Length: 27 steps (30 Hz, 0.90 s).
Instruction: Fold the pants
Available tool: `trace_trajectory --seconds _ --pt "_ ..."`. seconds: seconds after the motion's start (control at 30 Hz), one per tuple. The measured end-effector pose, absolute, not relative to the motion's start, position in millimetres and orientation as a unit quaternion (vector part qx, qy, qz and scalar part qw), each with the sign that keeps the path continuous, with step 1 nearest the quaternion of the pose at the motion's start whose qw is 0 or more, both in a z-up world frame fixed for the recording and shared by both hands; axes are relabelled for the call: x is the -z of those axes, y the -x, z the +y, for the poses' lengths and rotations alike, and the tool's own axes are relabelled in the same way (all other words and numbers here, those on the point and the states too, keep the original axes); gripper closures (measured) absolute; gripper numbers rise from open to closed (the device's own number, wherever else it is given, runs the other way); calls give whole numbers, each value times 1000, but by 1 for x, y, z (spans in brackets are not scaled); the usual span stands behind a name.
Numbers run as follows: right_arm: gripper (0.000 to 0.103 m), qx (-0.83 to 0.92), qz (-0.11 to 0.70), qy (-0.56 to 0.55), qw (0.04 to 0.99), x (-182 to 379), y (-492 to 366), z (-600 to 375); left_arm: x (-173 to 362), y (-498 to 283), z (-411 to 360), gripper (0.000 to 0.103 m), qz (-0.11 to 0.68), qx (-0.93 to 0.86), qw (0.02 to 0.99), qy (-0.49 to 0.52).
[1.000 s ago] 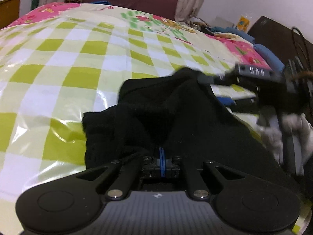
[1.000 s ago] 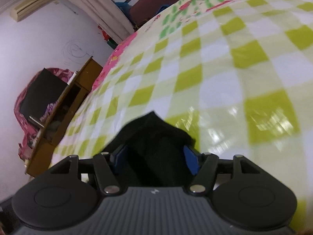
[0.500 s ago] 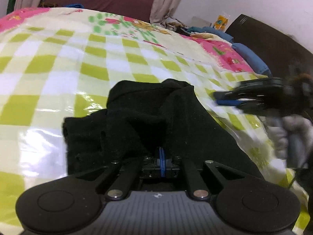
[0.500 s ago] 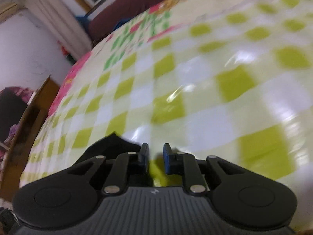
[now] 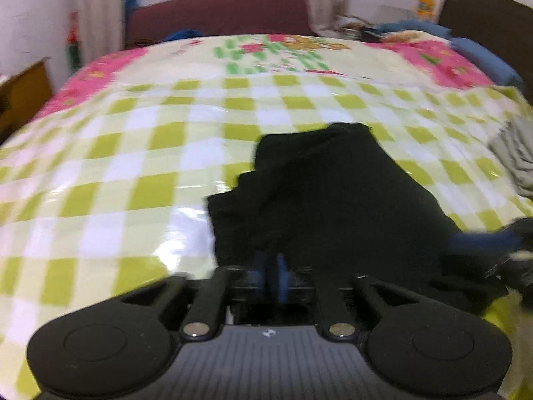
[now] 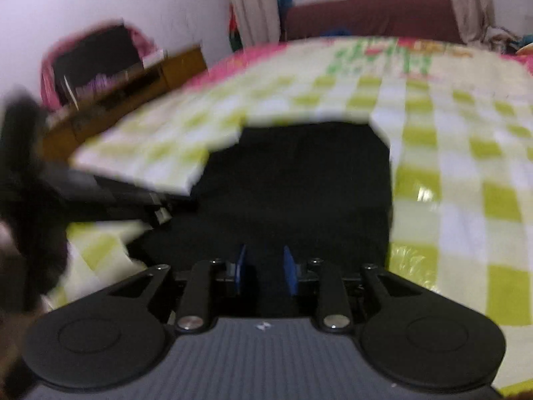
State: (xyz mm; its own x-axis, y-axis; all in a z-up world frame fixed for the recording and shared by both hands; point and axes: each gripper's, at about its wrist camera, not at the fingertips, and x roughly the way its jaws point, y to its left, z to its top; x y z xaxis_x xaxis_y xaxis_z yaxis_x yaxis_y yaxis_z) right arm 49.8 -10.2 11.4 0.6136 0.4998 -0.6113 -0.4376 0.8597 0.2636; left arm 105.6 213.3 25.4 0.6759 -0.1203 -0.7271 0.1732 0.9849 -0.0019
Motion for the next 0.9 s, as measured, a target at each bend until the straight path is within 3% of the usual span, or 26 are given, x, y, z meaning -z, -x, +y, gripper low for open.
trace_trajectory --seconds 0.03,0.07,0.27,0.4,0.47,0.67,0.9 --pt "77 -257 345 -54 901 -21 -47 -16 -30 -94 210 53 384 77 920 -33" --pt "75 -248 343 -62 904 -26 -44 -22 -34 -81 207 49 372 81 924 -27" --pt "75 -205 378 -92 898 -14 -17 -31 -29 -27 195 31 360 77 929 30" --pt "75 -202 384 -100 896 -11 9 -32 -23 -9 187 24 366 58 929 17" --pt "75 -200 380 -99 898 -14 21 -32 -24 -4 185 15 365 47 930 13" --pt "75 -195 378 -99 900 -15 29 -30 -25 8 182 2 354 35 934 14" --pt "73 -192 387 -96 897 -10 35 -29 -20 15 173 0 356 31 934 -1"
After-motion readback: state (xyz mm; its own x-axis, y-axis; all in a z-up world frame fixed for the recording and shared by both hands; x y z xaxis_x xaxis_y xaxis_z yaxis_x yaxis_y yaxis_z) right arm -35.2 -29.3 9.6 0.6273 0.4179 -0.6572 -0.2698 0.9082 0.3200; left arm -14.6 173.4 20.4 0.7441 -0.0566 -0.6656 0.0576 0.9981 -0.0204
